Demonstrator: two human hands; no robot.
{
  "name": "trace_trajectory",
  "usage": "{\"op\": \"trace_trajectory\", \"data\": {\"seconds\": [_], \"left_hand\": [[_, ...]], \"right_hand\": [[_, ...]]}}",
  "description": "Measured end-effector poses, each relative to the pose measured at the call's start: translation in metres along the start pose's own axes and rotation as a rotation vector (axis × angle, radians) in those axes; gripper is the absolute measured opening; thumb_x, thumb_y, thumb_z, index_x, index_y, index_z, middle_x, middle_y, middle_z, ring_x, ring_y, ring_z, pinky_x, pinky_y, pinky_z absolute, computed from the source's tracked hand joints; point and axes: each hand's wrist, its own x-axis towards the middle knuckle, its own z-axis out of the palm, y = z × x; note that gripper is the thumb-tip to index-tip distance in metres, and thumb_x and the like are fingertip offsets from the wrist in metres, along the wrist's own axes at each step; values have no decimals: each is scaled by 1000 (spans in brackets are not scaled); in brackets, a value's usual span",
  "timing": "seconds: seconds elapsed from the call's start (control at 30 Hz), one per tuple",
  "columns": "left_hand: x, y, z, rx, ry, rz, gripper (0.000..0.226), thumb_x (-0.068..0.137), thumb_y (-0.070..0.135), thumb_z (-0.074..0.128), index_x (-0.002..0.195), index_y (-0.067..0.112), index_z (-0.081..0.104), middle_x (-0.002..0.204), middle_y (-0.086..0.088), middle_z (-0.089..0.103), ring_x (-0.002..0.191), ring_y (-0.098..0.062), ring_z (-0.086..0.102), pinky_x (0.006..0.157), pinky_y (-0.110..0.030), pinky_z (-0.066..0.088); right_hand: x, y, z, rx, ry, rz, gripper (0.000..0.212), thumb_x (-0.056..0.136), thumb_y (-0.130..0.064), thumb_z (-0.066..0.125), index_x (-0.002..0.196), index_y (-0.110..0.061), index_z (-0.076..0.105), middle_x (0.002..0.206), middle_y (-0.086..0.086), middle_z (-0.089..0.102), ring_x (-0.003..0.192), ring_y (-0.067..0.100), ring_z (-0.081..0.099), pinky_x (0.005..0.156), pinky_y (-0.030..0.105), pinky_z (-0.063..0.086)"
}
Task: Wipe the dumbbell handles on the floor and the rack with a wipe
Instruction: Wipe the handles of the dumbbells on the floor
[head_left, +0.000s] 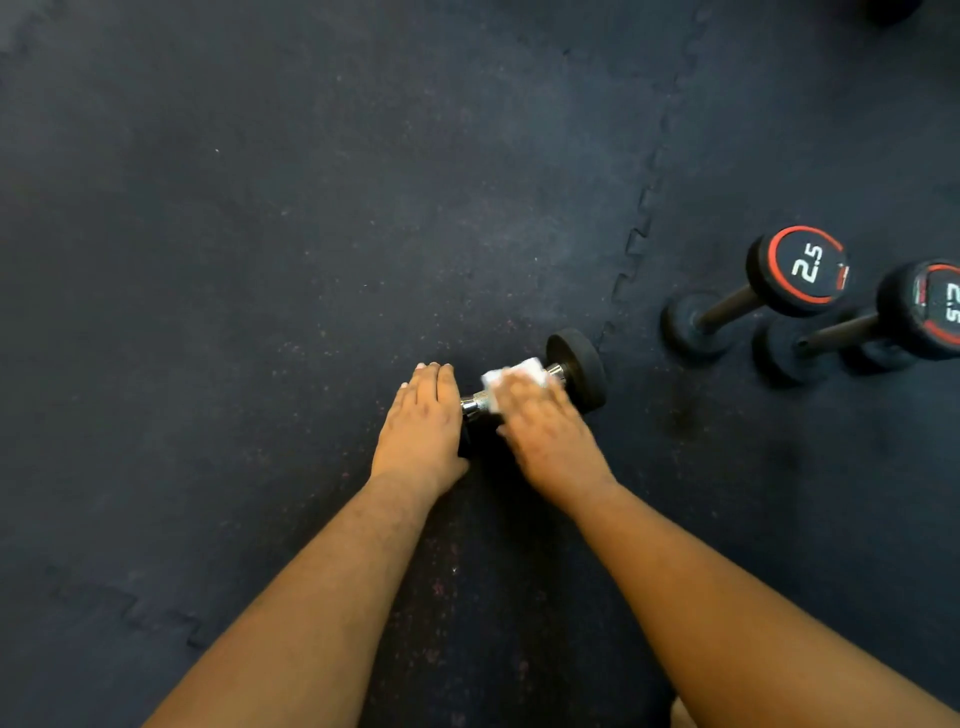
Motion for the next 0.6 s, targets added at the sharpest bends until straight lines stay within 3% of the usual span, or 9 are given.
{"op": "trace_trajectory", "data": {"seconds": [0.07,0.1,0.23,0.27,0.37,0.43,0.53,0.6], "left_hand": [[0,1,1,6,8,0,118,76,30,83,160,4,5,166,-15,14,157,-27,7,128,-39,11],[0,0,1,8,9,0,117,76,30,83,160,4,5,166,-15,14,157,-27,7,128,-39,10],[2,-2,0,13,16,6,110,81,30,79,159,4,6,166,-15,15,157,-27,7,128,-39,10],[2,-2,0,19,14,8,113,79,32,81,159,4,6,166,-15,15,157,-28,7,128,-40,10],[0,1,0,49,28,7,129,68,43,90,159,5,8,164,-15,17,156,-29,10,128,-43,12],[-1,2,1,59,51,10,128,69,43,91,159,5,9,164,-15,17,156,-29,10,128,-42,13],[-2,0,1,35,63,17,116,76,33,86,159,5,9,165,-13,17,156,-27,10,128,-37,12],[-2,-2,-3,3,40,19,115,76,29,87,160,7,10,166,-11,18,156,-24,12,127,-35,14]], "right_hand": [[-3,0,-1,51,19,240,68,101,-23,55,158,-5,22,164,17,24,154,29,15,125,44,15],[-5,-8,2,69,28,260,70,100,-21,55,159,-5,20,165,17,21,155,30,12,125,44,14],[-3,-28,11,36,18,-122,69,89,-10,61,153,-2,35,159,17,35,150,32,29,122,47,22],[0,-23,9,0,30,-139,67,89,-11,60,152,-4,38,158,15,39,149,30,32,122,47,25],[3,-7,5,38,74,179,69,93,-10,60,156,-8,30,160,11,35,152,26,24,123,46,20],[3,-13,7,96,100,255,66,95,-7,53,157,-8,29,161,11,34,153,25,21,124,47,18],[10,-28,9,163,94,2,55,91,-5,46,146,-3,48,150,14,50,144,30,41,119,52,33],[16,-28,8,186,80,-100,52,89,-3,56,141,-4,55,144,14,57,138,30,49,119,48,33]]}}
